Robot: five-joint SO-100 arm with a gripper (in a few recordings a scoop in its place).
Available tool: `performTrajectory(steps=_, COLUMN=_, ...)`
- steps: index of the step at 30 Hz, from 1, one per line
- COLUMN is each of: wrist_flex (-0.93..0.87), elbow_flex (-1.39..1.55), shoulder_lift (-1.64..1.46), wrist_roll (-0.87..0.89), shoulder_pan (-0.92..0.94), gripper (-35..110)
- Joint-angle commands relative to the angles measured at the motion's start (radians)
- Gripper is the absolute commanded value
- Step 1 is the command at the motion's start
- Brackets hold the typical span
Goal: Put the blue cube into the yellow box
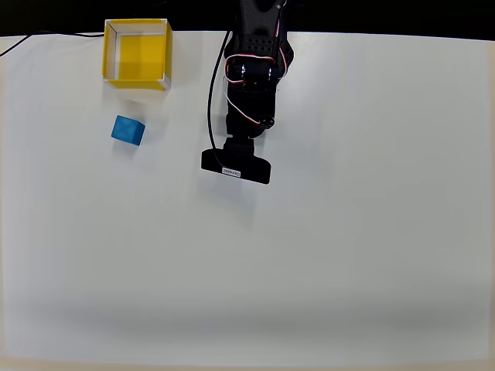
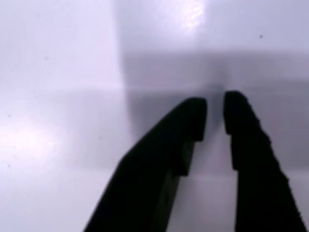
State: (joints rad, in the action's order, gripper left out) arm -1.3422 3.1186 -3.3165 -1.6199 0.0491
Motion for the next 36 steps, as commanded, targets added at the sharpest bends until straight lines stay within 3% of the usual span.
performTrajectory(steps=1, wrist_flex=-0.017, elbow_flex=0.026, shoulder_lift=-0.029, wrist_roll=-0.003, shoulder_pan=-0.035, gripper=0)
performTrajectory(steps=12, wrist_flex=-0.017, elbow_flex=0.026, shoulder_lift=-0.029, wrist_roll=-0.005, shoulder_pan=-0.035, gripper=0)
performTrajectory(steps=15, wrist_flex=-0.011, elbow_flex=0.018, shoulder_lift=-0.025, wrist_roll=-0.091, shoulder_pan=-0.012, gripper=0)
performTrajectory(steps=23, wrist_flex=0.046, elbow_flex=-0.396, shoulder_lift=0.330, wrist_roll=-0.149, shoulder_pan=0.149, gripper=5)
performTrajectory(steps=26, wrist_flex=0.046, elbow_flex=-0.569, shoulder_lift=0.509, wrist_roll=-0.147, shoulder_pan=0.239, gripper=10)
performTrajectory(steps=31, wrist_flex=0.043, elbow_flex=-0.834, shoulder_lift=0.787, wrist_roll=-0.179, shoulder_pan=0.423, gripper=33)
performTrajectory(steps=36, wrist_flex=-0.043, elbow_flex=-1.144, shoulder_lift=1.088, wrist_roll=-0.368, shoulder_pan=0.577, gripper=48)
